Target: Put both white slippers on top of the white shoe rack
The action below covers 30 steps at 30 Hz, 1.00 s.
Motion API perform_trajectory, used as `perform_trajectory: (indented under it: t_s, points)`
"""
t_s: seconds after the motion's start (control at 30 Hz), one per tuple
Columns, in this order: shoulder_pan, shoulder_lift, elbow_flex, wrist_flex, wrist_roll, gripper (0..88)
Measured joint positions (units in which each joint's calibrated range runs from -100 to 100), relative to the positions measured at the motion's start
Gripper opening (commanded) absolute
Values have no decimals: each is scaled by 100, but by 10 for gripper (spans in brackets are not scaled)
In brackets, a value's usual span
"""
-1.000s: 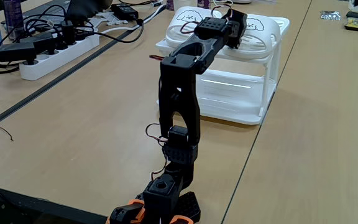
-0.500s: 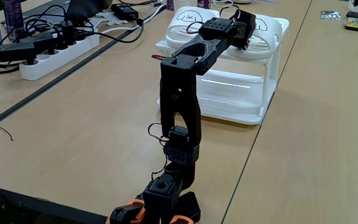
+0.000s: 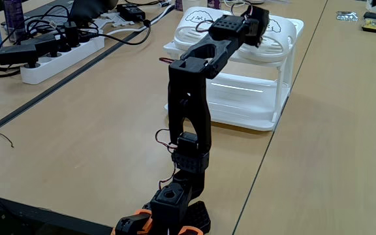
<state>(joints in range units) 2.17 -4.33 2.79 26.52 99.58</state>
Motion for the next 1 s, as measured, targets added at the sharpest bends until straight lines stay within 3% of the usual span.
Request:
perform_trajectory:
  t_s: [0.73, 0.8, 0.9, 1.0]
  points:
    - [-52, 528, -503, -163, 0, 180]
    - [-52, 528, -503, -163, 0, 135]
    - [-52, 528, -503, -163, 0, 0]
    - [-52, 528, -503, -163, 0, 6]
